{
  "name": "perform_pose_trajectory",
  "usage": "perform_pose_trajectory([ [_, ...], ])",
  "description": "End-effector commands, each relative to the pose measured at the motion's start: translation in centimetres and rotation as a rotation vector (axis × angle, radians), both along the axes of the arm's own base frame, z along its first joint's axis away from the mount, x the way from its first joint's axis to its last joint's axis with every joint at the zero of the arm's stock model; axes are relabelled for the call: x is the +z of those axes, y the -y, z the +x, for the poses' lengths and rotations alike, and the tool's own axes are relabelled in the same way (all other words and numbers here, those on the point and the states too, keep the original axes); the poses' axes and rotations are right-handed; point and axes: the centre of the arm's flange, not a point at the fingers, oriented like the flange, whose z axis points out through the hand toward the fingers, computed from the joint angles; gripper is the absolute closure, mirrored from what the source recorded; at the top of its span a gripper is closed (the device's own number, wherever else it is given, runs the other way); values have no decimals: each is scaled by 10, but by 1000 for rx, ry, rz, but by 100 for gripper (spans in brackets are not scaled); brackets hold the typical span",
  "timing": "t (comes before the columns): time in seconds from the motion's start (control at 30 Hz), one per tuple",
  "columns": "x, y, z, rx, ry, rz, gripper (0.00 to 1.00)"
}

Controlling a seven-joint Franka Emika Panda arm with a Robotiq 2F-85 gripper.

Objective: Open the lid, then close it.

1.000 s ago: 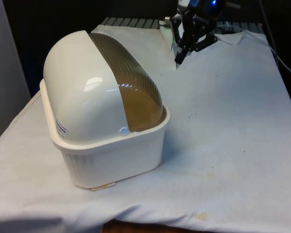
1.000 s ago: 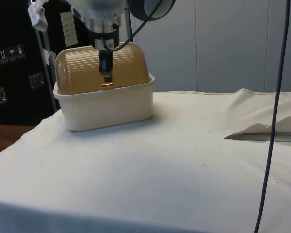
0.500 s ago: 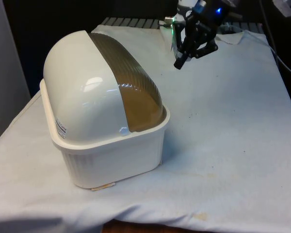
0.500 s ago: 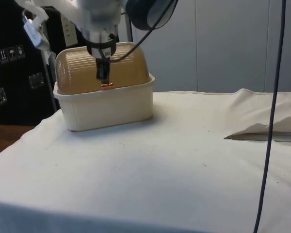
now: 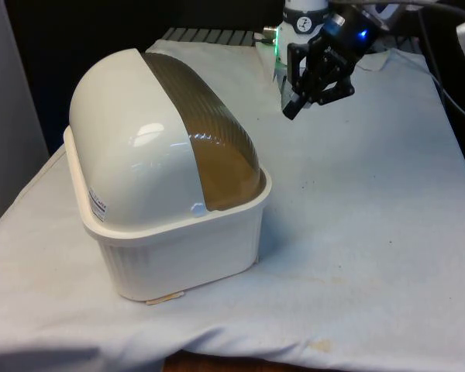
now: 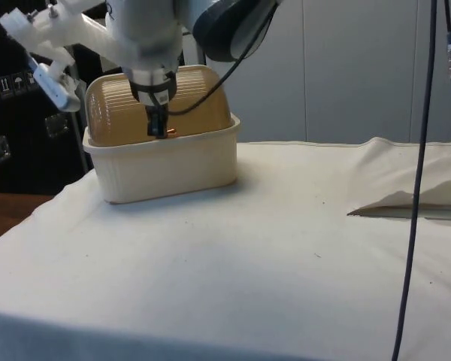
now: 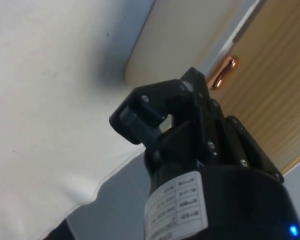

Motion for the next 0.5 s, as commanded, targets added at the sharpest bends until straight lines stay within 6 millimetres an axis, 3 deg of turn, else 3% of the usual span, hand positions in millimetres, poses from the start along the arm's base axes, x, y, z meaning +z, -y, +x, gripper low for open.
perform_pose_trajectory([
  [0.0, -1, -2, 1, 1, 6, -16, 100],
  [0.33, -17, 7, 1, -15, 13, -25, 100],
  [0.47, -32, 15, 3, -19, 34, -25, 100],
])
